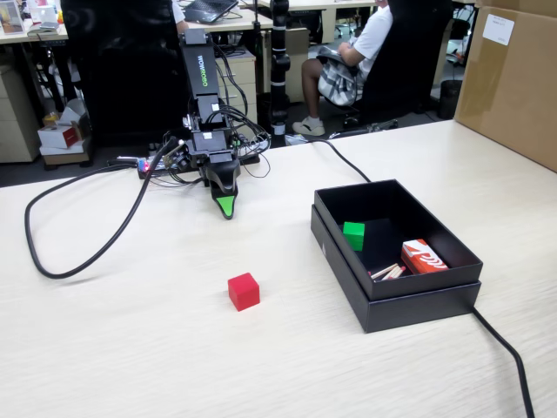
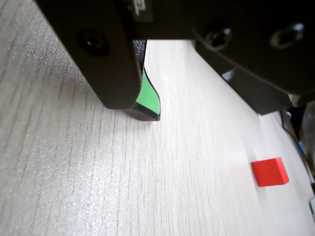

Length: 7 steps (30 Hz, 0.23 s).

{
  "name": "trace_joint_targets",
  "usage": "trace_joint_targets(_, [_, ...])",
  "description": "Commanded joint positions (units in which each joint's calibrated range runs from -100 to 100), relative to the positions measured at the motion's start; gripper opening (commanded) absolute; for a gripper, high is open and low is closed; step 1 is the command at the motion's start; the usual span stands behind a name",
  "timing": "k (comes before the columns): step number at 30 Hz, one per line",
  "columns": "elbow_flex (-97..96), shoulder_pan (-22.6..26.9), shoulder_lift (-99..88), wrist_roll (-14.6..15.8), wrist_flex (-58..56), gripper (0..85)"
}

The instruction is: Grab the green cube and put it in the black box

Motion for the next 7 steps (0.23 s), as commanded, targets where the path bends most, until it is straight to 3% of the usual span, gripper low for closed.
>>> trace_joint_targets(1, [-1.03, 0.00, 0.26, -0.10, -1.19, 50.4])
trace_joint_targets(7, [-0.94, 0.00, 0.26, -0.10, -1.10, 50.4])
